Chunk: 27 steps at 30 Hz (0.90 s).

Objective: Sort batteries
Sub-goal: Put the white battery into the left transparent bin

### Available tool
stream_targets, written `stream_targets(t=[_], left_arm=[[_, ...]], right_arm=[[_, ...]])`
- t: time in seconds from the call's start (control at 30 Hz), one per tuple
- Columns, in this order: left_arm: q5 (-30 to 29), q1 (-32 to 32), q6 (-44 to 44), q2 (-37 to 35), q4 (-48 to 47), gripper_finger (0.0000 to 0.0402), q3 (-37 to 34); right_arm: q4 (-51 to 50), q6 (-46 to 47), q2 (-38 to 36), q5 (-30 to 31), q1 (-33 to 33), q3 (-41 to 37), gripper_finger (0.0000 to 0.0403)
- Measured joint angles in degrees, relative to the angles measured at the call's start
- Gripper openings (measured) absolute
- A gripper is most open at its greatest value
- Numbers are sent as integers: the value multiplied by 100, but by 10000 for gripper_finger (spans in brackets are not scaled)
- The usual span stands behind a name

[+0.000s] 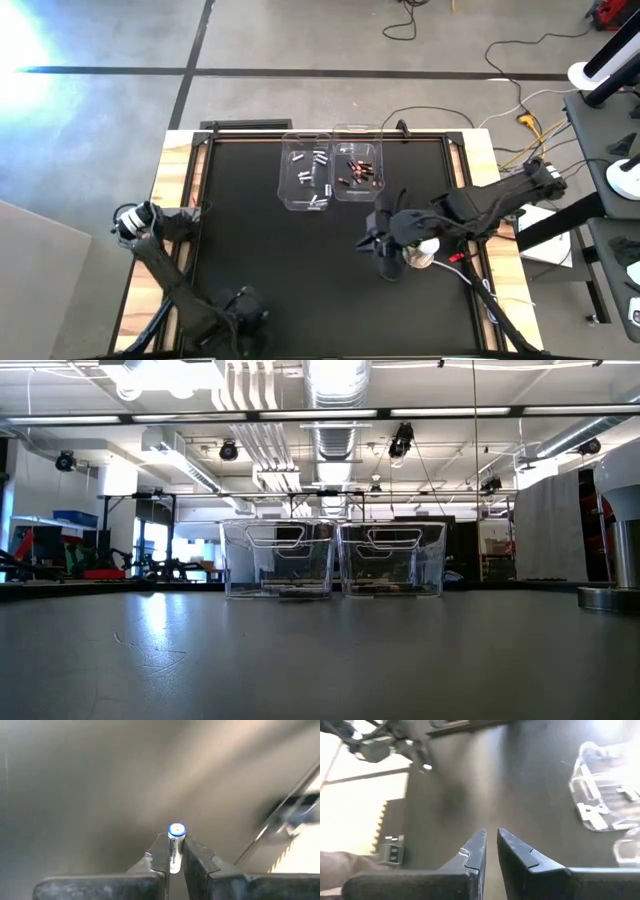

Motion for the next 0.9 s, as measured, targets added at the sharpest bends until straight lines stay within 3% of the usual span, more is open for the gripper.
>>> stream_targets(t=[0.13, 0.33, 0.47, 0.6, 0.73, 0.9], left_arm=[[-515, 525, 1270, -147, -73, 15, 406], [-716, 1851, 4198, -301, -60, 15, 959], [-145, 2945, 6293, -304, -75, 14, 1293], [446, 4023, 7756, -308, -65, 14, 1568], [836, 5052, 8593, -311, -61, 14, 1717], [1519, 6096, 8876, -277, -69, 14, 1637]], right_arm=[[-64, 267, -149, 115, 444, 0, 38], [-599, 778, -58, 644, 1407, 0, 38], [-1479, 2030, 190, 1057, 2045, 0, 38], [-2201, 3433, 545, 1301, 2679, 0, 38], [-2396, 4228, 921, 1379, 3037, -2, 38], [-2404, 4522, 1188, 1161, 3145, -5, 38]])
